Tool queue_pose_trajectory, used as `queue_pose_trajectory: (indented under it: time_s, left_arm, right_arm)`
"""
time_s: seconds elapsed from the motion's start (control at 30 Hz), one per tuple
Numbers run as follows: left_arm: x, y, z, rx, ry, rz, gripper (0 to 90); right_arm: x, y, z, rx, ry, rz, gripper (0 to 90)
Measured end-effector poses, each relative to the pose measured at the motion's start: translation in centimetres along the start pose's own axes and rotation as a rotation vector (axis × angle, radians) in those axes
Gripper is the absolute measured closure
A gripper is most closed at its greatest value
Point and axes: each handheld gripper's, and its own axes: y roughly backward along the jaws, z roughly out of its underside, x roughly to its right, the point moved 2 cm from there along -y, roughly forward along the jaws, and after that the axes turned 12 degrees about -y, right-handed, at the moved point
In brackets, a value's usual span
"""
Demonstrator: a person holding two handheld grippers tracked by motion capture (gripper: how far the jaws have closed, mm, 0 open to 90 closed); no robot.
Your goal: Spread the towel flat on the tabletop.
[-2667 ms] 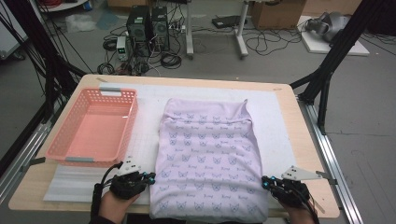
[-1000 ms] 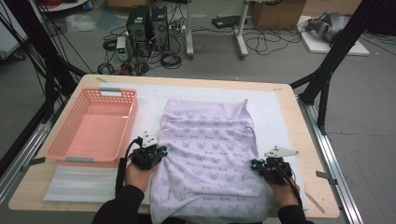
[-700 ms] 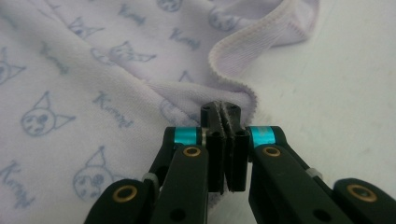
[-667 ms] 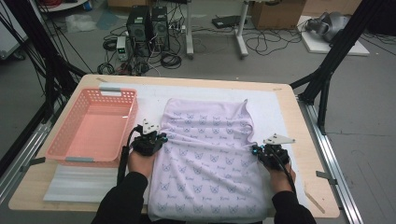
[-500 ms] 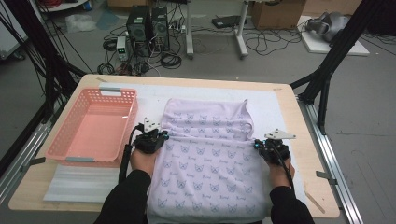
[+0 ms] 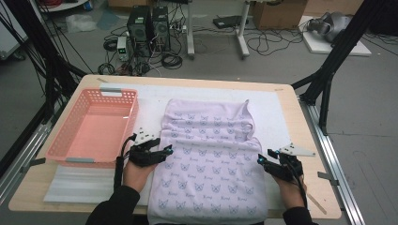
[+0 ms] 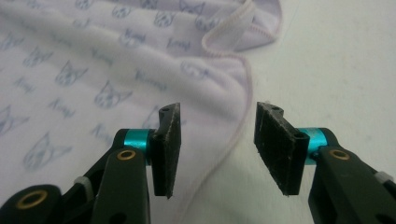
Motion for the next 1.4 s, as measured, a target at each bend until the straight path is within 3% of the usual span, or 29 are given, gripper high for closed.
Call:
queue_pose_trajectory:
  time_s: [0.2, 0.4, 0.63, 0.77, 0.87, 0.93, 1.0, 1.03, 1.1, 1.3, 1.4]
  left_arm:
    - [1.2, 1.6, 1.3, -0.021, -0.034, 0.049, 43.7]
    - [2.3, 3.5, 2.7, -0.034, -0.041, 0.053, 44.4]
    - [3.2, 4.5, 4.5, -0.081, -0.044, 0.08, 50.5]
    - [3.4, 4.9, 4.9, -0.077, -0.04, 0.088, 53.6]
    - [3.9, 5.4, 5.3, -0.073, -0.06, 0.094, 59.0]
    - [4.1, 5.6, 5.4, -0.081, -0.086, 0.095, 73.2]
    - [4.1, 5.5, 5.4, -0.084, -0.07, 0.117, 85.8]
    - [4.2, 5.5, 5.4, -0.084, -0.078, 0.111, 86.9]
    - [4.2, 5.6, 5.3, -0.091, -0.076, 0.105, 87.5]
    - [3.7, 6.6, 5.4, -0.091, -0.03, 0.111, 88.1]
    - [3.6, 7.4, 5.5, -0.088, -0.014, 0.124, 88.2]
  right_arm:
    - [-0.4, 2.3, 1.7, -0.036, 0.014, -0.051, 52.4]
    - [-0.7, 3.8, 3.4, -0.066, 0.012, -0.062, 51.0]
    - [-0.9, 4.1, 4.8, -0.11, 0.008, -0.092, 56.0]
    - [-1.6, 4.0, 5.2, -0.126, 0.037, -0.103, 54.1]
    - [-1.9, 4.4, 5.6, -0.129, 0.046, -0.109, 54.8]
    - [-2.1, 4.6, 5.8, -0.131, 0.058, -0.097, 60.6]
    - [-2.1, 4.6, 5.8, -0.133, 0.067, -0.089, 70.9]
    - [-2.1, 4.6, 5.7, -0.137, 0.062, -0.103, 82.2]
    - [-2.3, 4.6, 5.8, -0.143, 0.081, -0.113, 85.8]
    - [-2.3, 5.0, 5.6, -0.155, 0.095, -0.12, 88.2]
    - [-1.9, 5.6, 5.5, -0.142, 0.073, -0.134, 88.3]
